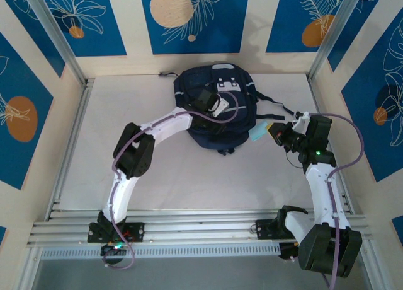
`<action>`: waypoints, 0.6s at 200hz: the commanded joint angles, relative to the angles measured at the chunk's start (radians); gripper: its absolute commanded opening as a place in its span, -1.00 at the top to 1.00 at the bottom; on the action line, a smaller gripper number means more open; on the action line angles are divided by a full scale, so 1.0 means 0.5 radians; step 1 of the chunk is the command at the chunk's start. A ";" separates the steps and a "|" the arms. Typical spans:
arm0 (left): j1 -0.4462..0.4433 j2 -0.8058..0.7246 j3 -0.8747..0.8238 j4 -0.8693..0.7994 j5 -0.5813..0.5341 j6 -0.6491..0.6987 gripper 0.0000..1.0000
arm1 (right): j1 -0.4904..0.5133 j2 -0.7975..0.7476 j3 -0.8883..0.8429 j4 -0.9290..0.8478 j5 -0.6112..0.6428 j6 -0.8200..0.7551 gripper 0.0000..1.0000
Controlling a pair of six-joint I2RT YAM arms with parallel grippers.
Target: Pack the student bag
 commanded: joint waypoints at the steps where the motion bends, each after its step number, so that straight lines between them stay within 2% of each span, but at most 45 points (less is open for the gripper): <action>1: 0.026 0.157 -0.040 -0.157 -0.471 0.083 -0.42 | -0.010 0.000 0.048 0.004 -0.031 -0.016 1.00; 11: 0.025 0.222 0.049 -0.162 -0.508 0.110 -0.34 | -0.012 -0.005 0.049 0.004 -0.038 -0.012 1.00; 17: 0.025 0.257 0.106 -0.176 -0.492 0.125 -0.21 | -0.012 -0.005 0.051 0.001 -0.035 -0.014 1.00; 30: 0.028 0.324 0.220 -0.225 -0.412 0.151 0.31 | -0.011 -0.018 0.063 -0.020 -0.034 -0.018 1.00; 39: 0.028 0.354 0.290 -0.278 -0.328 0.152 0.60 | -0.010 -0.028 0.075 -0.035 -0.023 -0.027 1.00; 43: 0.026 0.362 0.316 -0.304 -0.295 0.148 1.00 | -0.015 -0.033 0.077 -0.042 -0.019 -0.030 1.00; 93: 0.038 0.091 0.322 -0.421 0.223 -0.080 1.00 | -0.022 -0.052 0.067 -0.053 -0.001 -0.031 1.00; 120: 0.074 0.027 0.555 -0.593 0.583 -0.338 1.00 | -0.022 -0.056 0.053 -0.002 -0.005 0.011 1.00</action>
